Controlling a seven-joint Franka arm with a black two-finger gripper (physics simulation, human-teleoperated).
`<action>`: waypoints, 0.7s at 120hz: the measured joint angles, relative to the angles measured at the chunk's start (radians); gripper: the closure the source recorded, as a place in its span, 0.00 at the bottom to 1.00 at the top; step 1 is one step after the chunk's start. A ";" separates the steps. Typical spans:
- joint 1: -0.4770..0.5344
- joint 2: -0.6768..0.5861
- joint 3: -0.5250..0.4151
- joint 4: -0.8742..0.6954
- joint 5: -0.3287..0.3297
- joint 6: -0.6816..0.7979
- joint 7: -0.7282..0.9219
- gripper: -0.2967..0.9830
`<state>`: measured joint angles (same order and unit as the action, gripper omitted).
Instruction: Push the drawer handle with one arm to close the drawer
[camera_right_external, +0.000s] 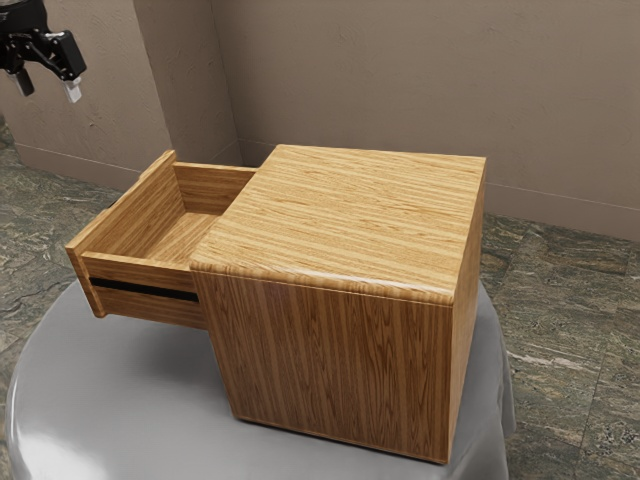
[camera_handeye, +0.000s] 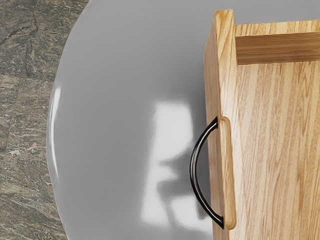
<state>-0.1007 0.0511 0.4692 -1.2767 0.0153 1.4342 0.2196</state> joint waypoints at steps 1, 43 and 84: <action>0.000 0.000 0.000 0.000 0.000 0.000 0.000 0.25; -0.051 -0.126 0.001 0.190 -0.003 -0.017 0.003 0.25; 0.157 -0.601 -0.146 -0.827 0.059 0.115 -0.017 0.25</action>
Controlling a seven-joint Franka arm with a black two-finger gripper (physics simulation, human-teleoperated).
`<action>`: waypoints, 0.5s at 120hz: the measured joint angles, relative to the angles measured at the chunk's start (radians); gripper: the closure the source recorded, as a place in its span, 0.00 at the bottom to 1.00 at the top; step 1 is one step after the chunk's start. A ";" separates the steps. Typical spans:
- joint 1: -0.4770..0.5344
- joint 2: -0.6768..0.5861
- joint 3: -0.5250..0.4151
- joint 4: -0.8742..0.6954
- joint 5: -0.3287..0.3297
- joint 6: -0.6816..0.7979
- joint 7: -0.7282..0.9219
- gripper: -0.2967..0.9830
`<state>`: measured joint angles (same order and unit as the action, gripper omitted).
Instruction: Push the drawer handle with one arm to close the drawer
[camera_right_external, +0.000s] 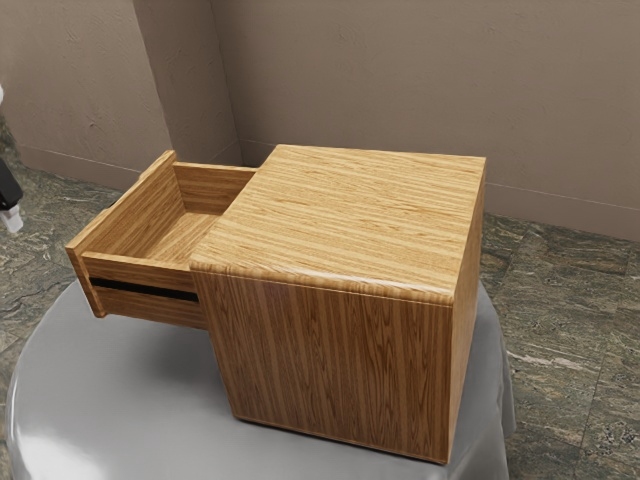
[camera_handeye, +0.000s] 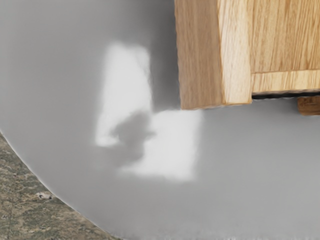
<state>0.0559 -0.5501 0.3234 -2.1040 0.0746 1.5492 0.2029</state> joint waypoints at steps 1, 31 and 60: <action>0.009 -0.004 -0.002 -0.011 0.003 0.006 -0.001 0.25; 0.106 -0.041 0.056 -0.094 0.080 0.106 -0.024 0.25; 0.151 -0.116 0.105 -0.206 0.131 0.164 -0.044 0.25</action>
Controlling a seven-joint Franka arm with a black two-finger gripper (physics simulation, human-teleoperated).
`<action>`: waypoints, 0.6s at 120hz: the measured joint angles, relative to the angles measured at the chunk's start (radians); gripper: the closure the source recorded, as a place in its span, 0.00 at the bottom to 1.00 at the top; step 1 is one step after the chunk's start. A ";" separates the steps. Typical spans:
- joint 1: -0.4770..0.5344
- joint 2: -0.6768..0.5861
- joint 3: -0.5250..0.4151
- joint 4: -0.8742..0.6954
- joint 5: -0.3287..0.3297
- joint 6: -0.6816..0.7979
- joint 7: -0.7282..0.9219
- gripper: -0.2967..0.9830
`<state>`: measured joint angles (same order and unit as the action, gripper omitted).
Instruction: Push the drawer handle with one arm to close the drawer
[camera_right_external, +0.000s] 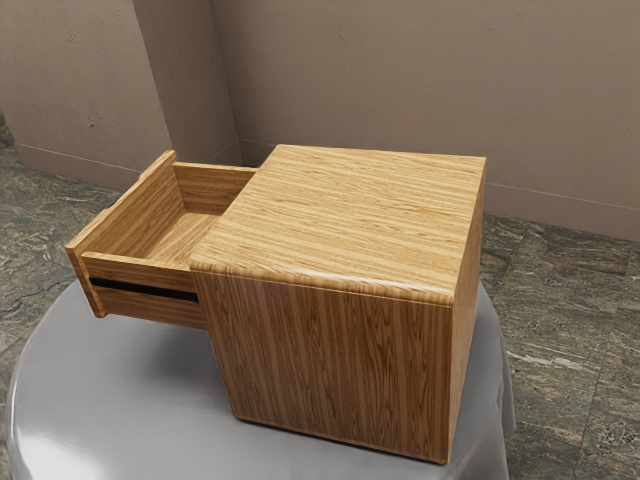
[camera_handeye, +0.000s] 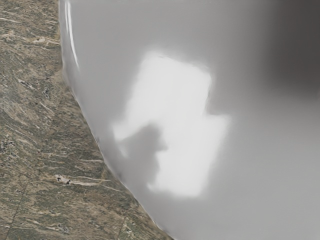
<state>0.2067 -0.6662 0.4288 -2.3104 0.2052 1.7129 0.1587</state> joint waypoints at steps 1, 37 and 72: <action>0.000 0.000 0.003 0.000 0.007 0.003 0.000 0.25; -0.275 0.245 0.308 0.172 0.133 0.129 0.001 0.25; -0.428 0.352 0.397 0.239 0.073 0.187 0.001 0.33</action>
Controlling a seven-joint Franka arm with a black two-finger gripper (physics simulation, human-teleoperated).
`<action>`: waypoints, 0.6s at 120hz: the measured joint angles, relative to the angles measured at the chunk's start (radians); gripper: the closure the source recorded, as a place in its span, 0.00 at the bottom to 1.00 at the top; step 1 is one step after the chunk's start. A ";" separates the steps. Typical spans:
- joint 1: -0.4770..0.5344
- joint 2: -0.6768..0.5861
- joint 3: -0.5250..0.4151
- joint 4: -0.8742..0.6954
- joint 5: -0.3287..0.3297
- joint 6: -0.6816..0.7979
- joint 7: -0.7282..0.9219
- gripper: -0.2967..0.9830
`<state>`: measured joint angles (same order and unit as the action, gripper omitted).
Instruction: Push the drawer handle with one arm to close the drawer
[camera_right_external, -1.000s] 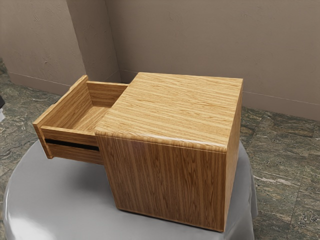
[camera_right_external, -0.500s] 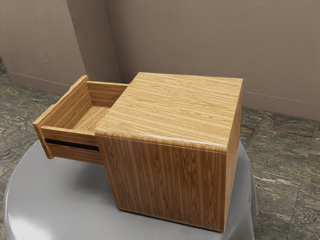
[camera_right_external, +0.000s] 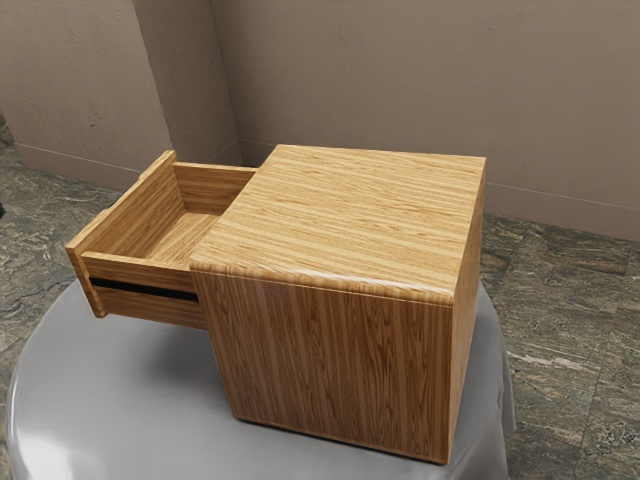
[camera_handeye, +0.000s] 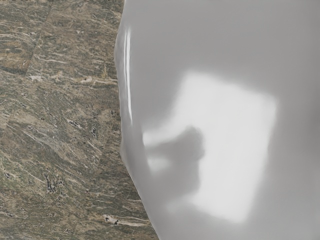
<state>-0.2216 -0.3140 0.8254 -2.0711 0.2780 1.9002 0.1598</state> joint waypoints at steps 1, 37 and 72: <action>-0.001 0.000 0.000 -0.001 -0.001 0.001 0.000 0.35; -0.143 -0.003 0.138 0.010 -0.018 0.052 0.160 0.76; -0.206 -0.015 0.179 0.026 -0.100 0.110 0.673 0.83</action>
<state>-0.4278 -0.3292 1.0039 -2.0451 0.1782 2.0098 0.8326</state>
